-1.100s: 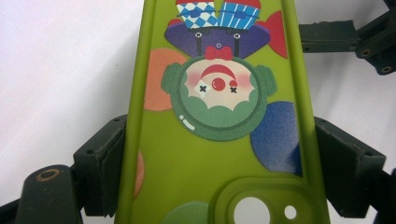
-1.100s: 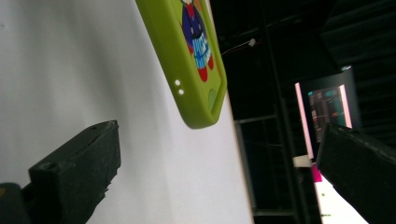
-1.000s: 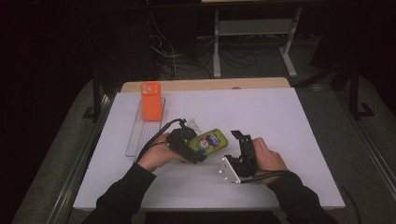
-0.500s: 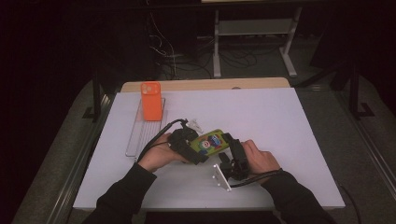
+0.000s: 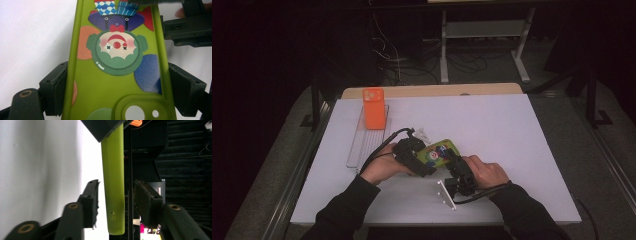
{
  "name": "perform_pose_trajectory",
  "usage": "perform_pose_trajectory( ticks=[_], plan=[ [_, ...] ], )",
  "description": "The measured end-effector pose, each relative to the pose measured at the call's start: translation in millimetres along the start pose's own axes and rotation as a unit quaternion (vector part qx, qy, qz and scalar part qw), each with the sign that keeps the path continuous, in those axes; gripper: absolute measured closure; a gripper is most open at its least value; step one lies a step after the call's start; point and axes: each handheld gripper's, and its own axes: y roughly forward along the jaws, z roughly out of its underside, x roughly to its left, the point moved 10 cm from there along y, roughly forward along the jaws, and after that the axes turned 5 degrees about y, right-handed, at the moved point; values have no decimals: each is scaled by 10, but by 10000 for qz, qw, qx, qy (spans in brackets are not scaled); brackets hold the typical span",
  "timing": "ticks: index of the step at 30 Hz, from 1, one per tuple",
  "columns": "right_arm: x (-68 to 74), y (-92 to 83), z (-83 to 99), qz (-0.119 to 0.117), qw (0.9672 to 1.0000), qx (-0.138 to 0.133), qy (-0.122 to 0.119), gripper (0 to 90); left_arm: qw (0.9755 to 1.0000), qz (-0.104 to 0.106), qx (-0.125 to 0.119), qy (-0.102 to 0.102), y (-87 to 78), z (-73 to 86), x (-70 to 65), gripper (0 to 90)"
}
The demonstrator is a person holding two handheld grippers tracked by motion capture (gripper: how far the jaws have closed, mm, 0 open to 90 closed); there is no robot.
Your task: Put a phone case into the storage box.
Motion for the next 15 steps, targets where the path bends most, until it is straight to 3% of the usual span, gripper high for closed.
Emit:
perform_pose_trajectory(
  ticks=[7,11,12,15],
  plan=[
    [8,-8,-12,-53,10000,-10,-67,716,10000,-8,-56,-67,-2,-11,0,154],
    [14,-11,-17,-66,9999,-7,-129,742,10000,18,-20,-22,-11,-3,9,154],
    [16,-11,-16,-55,9999,-2,-157,746,9998,21,-116,-134,1,-23,-3,153],
    [21,-13,-13,-48,9998,20,-188,753,9998,28,-136,-138,-6,-28,-2,150]
  ],
)
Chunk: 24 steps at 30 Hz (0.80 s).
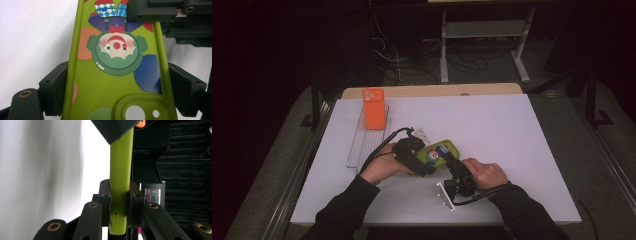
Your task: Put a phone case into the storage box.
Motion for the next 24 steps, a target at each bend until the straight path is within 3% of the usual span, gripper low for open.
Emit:
perform_pose_trajectory(
  ticks=[6,10,12,14,20,23,24],
  plan=[
    [-21,-11,-11,52,10000,-20,37,757,10000,25,-54,29,-3,1,-23,121],
    [-25,-7,13,34,10000,32,34,758,9998,51,-32,172,-25,5,-37,31],
    [-24,-4,32,9,9999,62,92,757,9997,50,-25,233,-48,10,-34,18],
    [-39,5,49,107,9998,54,177,758,9998,54,-116,141,-60,2,-38,0],
    [-69,9,146,4,9992,208,328,757,9998,-41,-140,152,-136,50,30,0],
    [-88,13,196,-50,9982,256,539,758,9998,-69,-185,104,-150,72,50,0],
    [-96,17,211,-73,9978,265,599,758,9997,-75,-90,218,-167,97,73,0]
  ],
)
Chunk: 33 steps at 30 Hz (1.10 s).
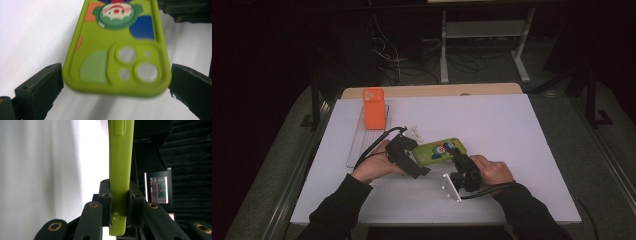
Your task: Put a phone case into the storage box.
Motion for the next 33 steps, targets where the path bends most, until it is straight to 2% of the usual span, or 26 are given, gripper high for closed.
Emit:
perform_pose_trajectory(
  ticks=[1,2,3,4,6,7,8,9,10,11,12,13,16,18,20,21,22,23,26,27,28,31,32,33],
  plan=[
    [-5,3,13,4,10000,6,55,758,10000,-18,-16,-26,-3,9,10,0],
    [-1,12,39,-62,10000,22,-9,758,10000,-29,-35,-63,-2,14,16,0],
    [-12,13,59,-66,9999,69,94,758,9998,-49,-98,-157,6,10,16,0],
    [10,12,85,-147,9995,121,247,758,10000,-43,15,-26,-11,40,42,0],
    [1,21,118,-197,9989,151,389,758,10000,-60,14,-49,-12,52,55,0],
    [-2,25,127,-227,9986,162,460,758,9998,-86,-75,-174,0,40,48,0],
    [-19,29,133,-249,9982,150,515,758,9998,-116,-71,-167,-4,42,59,0],
    [-21,28,146,-333,9972,179,644,758,9999,-128,3,-64,-16,59,80,0],
    [-44,35,153,-303,9967,164,730,758,9999,-120,-50,-112,-11,50,79,0],
    [-44,34,167,-348,9956,206,843,758,9997,-117,-83,-195,-6,48,72,0],
    [-44,35,167,-394,9933,199,1068,758,9996,-116,-85,-232,-6,52,71,0],
    [-50,37,174,-417,9921,194,1168,758,9998,-132,-10,-117,-16,71,91,0],
    [-77,42,202,-504,9888,208,1386,758,9998,-150,23,-132,-16,83,102,0],
    [-93,45,209,-599,9854,187,1581,758,9994,-163,-95,-290,1,60,88,0],
    [-91,38,212,-700,9773,234,1988,758,9995,-182,-80,-242,-4,59,100,0],
    [-74,30,200,-820,9700,241,2274,758,9995,-199,-77,-242,-4,61,105,0],
    [-77,31,200,-900,9659,218,2420,758,9996,-204,-47,-208,-9,67,112,0],
    [-74,31,203,-971,9632,219,2498,758,9996,-208,-53,-200,-8,67,118,0],
    [-76,37,222,-1121,9528,240,2813,758,9992,-259,-105,-297,1,58,130,0],
    [-77,38,232,-1186,9486,249,2922,758,9996,-240,59,-101,-24,89,159,0],
    [-81,43,238,-1253,9436,244,3055,758,9995,-263,16,-160,-20,80,163,0],
    [-76,37,233,-1463,9195,252,3639,758,9992,-310,-39,-242,-30,63,195,0],
    [-85,36,231,-1527,9074,237,3909,758,9991,-314,-62,-264,-32,58,199,0],
    [-88,36,232,-1552,9024,239,4012,758,9989,-325,-95,-320,-42,47,215,0]
  ],
)
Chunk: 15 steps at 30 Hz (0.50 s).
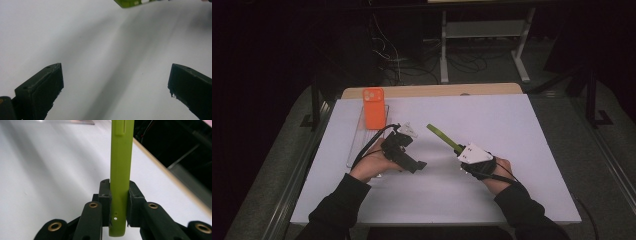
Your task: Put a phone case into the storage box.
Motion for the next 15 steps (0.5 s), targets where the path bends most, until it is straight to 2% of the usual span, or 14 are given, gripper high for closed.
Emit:
perform_pose_trajectory(
  ticks=[1,2,3,4,6,8,10,12,13,14,15],
  plan=[
    [-14,0,3,-110,9997,5,206,758,9999,-12,-57,-102,-1,-13,7,0],
    [-8,0,7,-214,9986,15,486,758,9999,-33,-98,-118,-7,-27,27,0],
    [-4,-1,13,-299,9970,32,720,758,9993,-43,-225,-291,0,-56,22,0],
    [-5,0,21,-385,9952,47,896,758,9994,-60,-208,-268,-10,-59,44,0],
    [-20,9,42,-517,9913,90,1208,759,9988,-90,-334,-337,-17,-99,65,0],
    [-34,16,53,-645,9863,97,1514,759,9983,-147,-426,-363,-26,-131,94,0],
    [-31,19,46,-782,9787,69,1897,759,9966,-190,-610,-525,-29,-178,107,0],
    [-33,24,55,-899,9729,87,2126,759,9958,-187,-700,-556,-39,-210,128,0],
    [-18,25,53,-963,9689,95,2277,759,9952,-183,-761,-589,-36,-229,129,0],
    [-22,33,47,-979,9692,49,2260,759,9943,-177,-827,-652,-33,-254,123,0],
    [-16,39,43,-999,9683,35,2291,759,9945,-186,-833,-605,-36,-267,132,0]
  ],
)
